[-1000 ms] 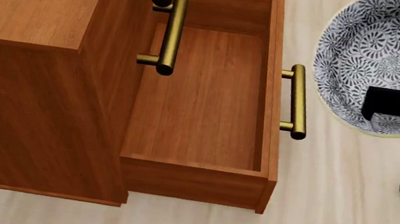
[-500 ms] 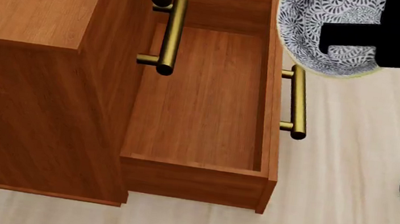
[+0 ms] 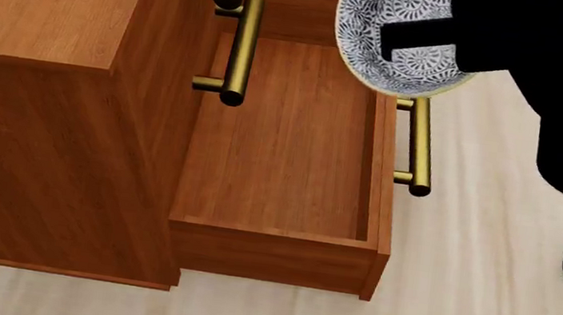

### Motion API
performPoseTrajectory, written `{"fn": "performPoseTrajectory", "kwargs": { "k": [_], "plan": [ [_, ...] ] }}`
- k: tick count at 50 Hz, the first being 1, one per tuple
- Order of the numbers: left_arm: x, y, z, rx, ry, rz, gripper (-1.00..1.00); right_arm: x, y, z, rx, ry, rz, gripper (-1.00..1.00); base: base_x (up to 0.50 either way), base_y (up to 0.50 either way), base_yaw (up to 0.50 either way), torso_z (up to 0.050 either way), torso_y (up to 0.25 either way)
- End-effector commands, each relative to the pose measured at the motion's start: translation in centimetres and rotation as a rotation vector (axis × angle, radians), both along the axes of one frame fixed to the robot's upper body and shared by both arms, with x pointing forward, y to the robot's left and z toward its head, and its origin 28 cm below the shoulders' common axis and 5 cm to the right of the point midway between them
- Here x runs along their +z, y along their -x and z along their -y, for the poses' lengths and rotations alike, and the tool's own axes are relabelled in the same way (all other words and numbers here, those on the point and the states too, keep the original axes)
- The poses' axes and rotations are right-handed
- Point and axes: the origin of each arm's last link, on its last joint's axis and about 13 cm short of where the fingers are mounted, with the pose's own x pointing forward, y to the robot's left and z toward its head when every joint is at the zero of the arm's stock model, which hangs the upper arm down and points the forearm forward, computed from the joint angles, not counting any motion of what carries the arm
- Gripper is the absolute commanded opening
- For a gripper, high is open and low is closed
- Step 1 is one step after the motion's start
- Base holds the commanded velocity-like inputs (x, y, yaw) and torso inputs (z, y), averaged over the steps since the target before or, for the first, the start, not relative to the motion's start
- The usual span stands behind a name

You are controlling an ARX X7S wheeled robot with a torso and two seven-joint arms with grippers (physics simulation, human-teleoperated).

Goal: Put the bowl in the bottom drawer of the cabinet.

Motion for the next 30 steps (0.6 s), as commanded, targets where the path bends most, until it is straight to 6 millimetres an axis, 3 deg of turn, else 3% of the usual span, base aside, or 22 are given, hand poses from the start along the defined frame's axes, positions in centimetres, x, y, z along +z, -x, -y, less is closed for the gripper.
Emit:
{"fn": "performPoseTrajectory", "kwargs": {
  "k": [1, 30],
  "plan": [
    [-0.1, 0.0, 0.0, 0.001, 0.000, -0.002, 1.00, -0.2, -1.0, -0.9, 0.005, 0.035, -0.011, -1.00, 0.00, 0.00, 0.00, 0.000, 0.000],
    [0.0, 0.2, -0.2, 0.003, 0.002, -0.003, 1.00, -2.6, -2.6, -2.4, 0.039, 0.072, -0.077, -1.00, 0.00, 0.00, 0.00, 0.000, 0.000]
  ]
}}
